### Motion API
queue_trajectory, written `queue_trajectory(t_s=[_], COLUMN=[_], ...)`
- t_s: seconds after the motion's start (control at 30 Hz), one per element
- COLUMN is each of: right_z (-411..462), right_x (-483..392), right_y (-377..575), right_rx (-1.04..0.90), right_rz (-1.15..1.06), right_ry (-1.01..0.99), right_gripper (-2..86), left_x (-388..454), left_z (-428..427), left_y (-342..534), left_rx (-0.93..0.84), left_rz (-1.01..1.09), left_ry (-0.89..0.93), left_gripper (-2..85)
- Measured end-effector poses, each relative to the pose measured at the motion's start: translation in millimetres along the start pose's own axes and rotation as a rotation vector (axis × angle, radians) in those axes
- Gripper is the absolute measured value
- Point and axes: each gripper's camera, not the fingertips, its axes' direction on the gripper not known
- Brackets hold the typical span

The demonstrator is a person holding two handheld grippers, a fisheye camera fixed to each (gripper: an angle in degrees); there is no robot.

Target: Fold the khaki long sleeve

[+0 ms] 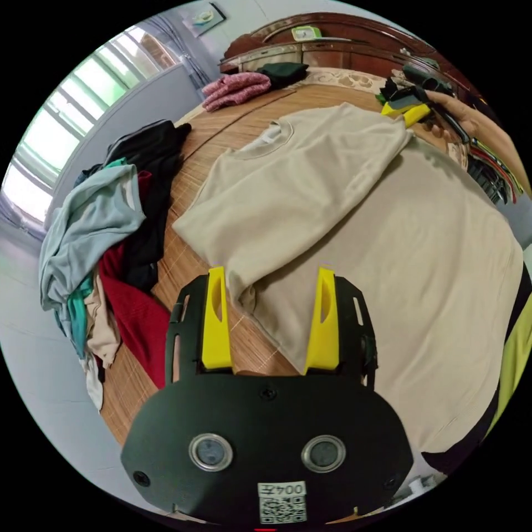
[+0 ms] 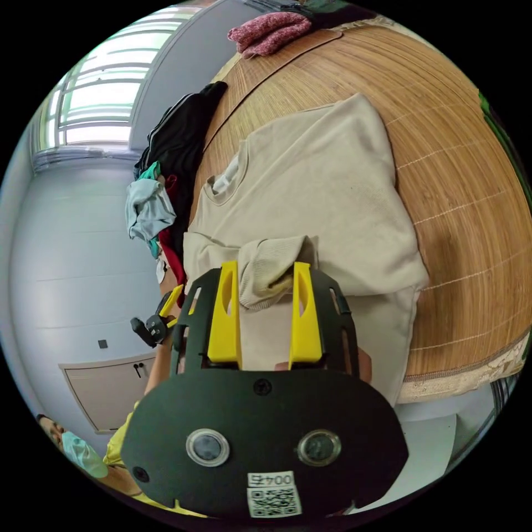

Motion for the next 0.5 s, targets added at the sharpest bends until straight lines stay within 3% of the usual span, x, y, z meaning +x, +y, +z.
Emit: queue_trajectory(t_s=[0.13,0.33,0.5], right_z=[18.0,36.9,7.6], right_x=[-1.4,-12.5,-88.5], right_y=[-6.6,-12.6,17.1], right_rx=[-0.048,-0.105,0.184], right_rz=[0.008,-0.006,-0.3], right_ry=[0.05,0.049,0.187], right_gripper=[12.3,4.5,3.7], left_x=[20.6,12.0,15.9], left_z=[33.7,48.6,55.3], left_y=[-10.5,-2.8,8.5], left_rx=[-0.118,-0.102,-0.091], left_rz=[0.091,0.033,0.025], left_ry=[0.004,0.066,0.044], left_gripper=[20.8,21.0,21.5])
